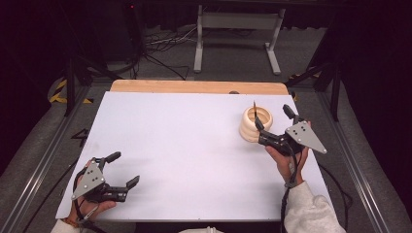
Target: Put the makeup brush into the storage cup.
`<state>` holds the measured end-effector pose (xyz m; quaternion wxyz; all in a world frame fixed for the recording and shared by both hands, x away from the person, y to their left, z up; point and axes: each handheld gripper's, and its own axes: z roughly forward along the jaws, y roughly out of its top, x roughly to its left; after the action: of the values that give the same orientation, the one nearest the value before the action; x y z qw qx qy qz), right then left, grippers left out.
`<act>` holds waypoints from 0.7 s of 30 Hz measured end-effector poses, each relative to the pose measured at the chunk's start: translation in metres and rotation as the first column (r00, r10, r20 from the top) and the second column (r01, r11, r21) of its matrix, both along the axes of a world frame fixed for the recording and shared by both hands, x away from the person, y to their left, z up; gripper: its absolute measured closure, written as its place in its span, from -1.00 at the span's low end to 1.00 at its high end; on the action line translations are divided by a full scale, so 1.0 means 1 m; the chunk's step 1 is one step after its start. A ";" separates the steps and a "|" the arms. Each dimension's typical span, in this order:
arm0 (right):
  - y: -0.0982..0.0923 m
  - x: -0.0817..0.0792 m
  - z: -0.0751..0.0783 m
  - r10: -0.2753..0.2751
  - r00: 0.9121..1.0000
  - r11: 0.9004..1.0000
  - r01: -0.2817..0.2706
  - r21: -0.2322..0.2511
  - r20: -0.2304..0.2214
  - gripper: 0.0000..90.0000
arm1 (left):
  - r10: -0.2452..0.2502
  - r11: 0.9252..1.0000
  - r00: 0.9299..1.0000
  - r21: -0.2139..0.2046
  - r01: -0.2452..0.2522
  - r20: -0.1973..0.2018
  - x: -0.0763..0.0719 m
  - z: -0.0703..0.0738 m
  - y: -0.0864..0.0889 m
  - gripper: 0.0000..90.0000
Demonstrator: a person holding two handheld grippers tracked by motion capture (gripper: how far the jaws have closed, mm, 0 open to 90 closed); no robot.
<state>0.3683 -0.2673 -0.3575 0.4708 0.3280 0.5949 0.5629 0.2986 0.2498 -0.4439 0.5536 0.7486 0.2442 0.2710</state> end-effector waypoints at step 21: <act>0.001 -0.015 -0.009 0.023 1.000 0.997 -0.023 -0.079 -0.005 -0.85 | -0.002 1.000 1.000 -0.001 0.002 0.013 -0.002 0.001 -0.001 -0.88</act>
<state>0.3536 -0.2661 -0.3666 0.4757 0.3034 0.6215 0.5434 0.2968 0.2491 -0.4431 0.5561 0.7467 0.2398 0.2752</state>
